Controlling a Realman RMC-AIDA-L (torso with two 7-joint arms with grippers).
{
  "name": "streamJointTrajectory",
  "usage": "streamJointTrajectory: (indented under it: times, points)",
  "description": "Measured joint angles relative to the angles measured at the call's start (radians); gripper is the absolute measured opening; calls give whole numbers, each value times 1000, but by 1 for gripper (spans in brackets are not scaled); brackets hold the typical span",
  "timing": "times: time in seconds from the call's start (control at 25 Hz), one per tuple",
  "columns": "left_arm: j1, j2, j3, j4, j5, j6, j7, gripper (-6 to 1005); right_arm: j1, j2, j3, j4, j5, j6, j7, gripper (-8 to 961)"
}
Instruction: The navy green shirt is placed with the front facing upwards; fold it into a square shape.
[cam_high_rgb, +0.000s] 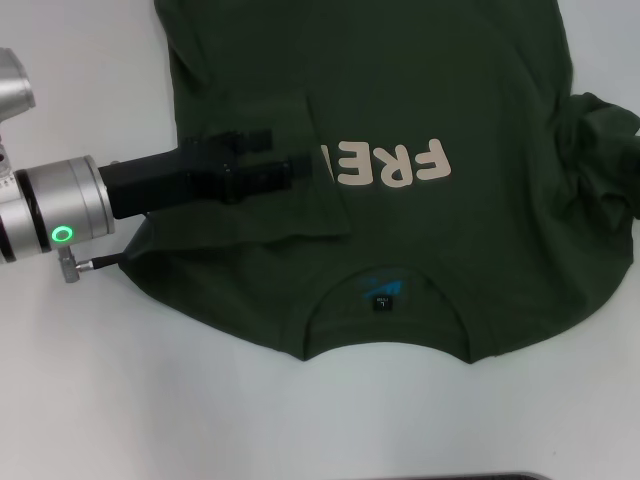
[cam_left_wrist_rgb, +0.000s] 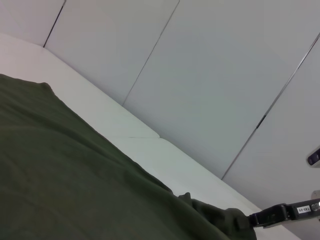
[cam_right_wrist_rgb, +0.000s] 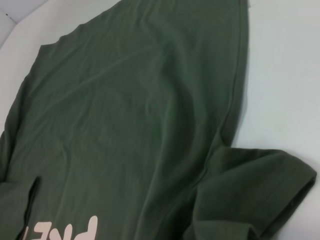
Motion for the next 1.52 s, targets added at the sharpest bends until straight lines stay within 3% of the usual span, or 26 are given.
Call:
streamJointTrajectory:
  times: [0.16, 0.48, 0.64, 1.52]
  points:
    - [0, 0, 0, 0, 0, -1, 0, 875, 0, 0, 1, 0, 1, 9, 0, 58]
    - [-2, 0, -2, 1, 0, -1, 0, 875, -4, 1, 13, 0, 58, 0, -2, 14]
    - [-2, 0, -2, 2, 0, -8, 0, 875, 7, 7, 8, 0, 98, -28, -9, 19]
    - [7, 2, -5, 3, 0, -29, 2, 875, 158, 83, -40, 12, 105, -2, -9, 47]
